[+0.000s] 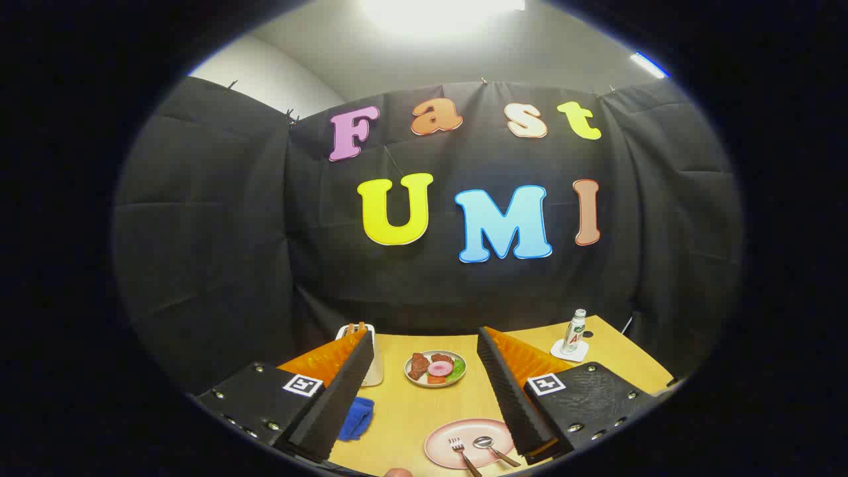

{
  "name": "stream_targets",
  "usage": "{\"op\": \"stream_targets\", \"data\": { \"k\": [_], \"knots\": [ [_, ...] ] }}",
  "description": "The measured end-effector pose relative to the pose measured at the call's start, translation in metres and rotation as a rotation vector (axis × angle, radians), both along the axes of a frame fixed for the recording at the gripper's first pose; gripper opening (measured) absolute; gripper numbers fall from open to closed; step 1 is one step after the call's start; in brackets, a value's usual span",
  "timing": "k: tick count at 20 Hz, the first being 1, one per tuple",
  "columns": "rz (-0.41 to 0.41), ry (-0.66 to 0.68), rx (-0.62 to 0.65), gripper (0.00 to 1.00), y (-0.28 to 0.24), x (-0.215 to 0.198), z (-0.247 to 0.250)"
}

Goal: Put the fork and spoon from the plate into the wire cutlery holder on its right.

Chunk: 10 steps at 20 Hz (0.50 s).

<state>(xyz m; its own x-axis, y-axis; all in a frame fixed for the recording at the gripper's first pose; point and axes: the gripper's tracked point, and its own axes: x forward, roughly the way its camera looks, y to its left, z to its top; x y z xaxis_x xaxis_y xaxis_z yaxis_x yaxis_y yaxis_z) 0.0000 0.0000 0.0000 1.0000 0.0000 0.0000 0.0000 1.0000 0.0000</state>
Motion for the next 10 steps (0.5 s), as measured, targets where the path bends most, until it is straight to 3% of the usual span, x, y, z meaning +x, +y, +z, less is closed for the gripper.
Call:
{"op": "stream_targets", "data": {
  "k": [10],
  "knots": [
    [-0.002, -0.027, -0.074, 0.97, 0.004, 0.018, 0.018]
  ]
}}
